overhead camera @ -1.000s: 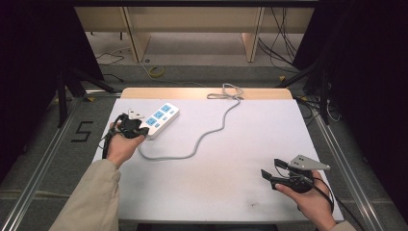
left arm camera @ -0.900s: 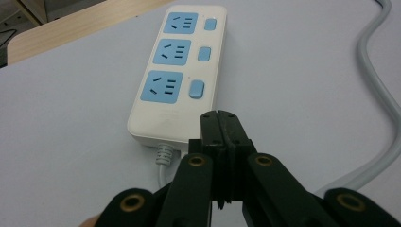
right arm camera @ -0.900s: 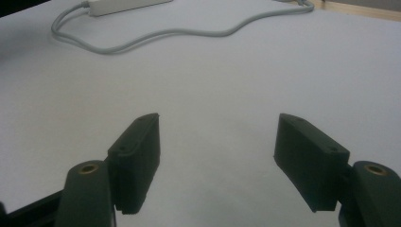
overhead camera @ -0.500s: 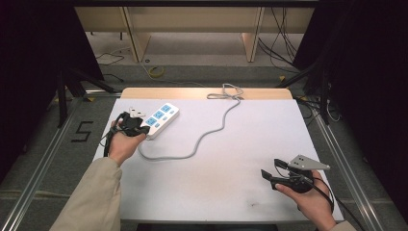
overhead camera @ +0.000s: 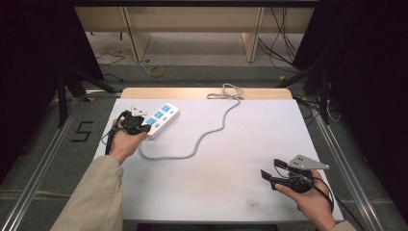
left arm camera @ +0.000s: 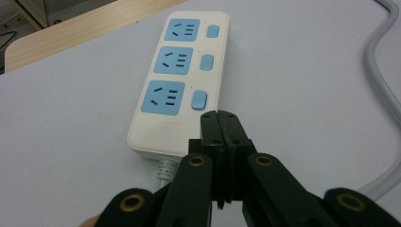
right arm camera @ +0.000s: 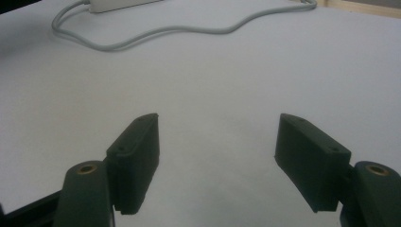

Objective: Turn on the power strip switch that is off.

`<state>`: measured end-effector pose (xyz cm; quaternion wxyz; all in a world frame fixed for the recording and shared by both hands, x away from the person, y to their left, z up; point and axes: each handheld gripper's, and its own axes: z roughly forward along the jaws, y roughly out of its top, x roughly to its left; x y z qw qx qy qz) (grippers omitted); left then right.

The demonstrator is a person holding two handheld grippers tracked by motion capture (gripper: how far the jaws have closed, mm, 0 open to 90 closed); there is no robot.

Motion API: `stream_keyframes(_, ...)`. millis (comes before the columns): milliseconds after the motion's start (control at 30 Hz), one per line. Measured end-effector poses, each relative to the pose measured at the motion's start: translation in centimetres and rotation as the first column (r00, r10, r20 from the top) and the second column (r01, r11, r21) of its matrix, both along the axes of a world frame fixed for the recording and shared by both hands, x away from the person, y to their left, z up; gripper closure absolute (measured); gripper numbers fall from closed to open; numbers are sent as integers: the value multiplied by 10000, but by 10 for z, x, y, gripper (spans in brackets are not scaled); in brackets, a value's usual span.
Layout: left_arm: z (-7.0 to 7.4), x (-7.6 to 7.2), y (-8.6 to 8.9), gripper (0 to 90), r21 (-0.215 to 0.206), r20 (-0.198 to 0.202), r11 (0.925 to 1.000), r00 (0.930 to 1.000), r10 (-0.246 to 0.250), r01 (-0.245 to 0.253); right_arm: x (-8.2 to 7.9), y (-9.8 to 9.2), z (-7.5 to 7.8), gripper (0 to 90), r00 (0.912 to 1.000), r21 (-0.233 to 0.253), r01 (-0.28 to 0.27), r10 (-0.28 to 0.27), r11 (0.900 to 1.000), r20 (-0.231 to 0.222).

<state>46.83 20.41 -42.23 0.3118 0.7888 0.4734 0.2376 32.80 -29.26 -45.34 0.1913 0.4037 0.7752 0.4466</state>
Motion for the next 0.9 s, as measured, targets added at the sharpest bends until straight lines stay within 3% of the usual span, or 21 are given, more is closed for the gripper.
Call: stream_keyframes(900,-5,12,-4,898,223,-67,9997,10000,-63,65,0,1,-1,311,10000,-27,-41,40,10000,-91)
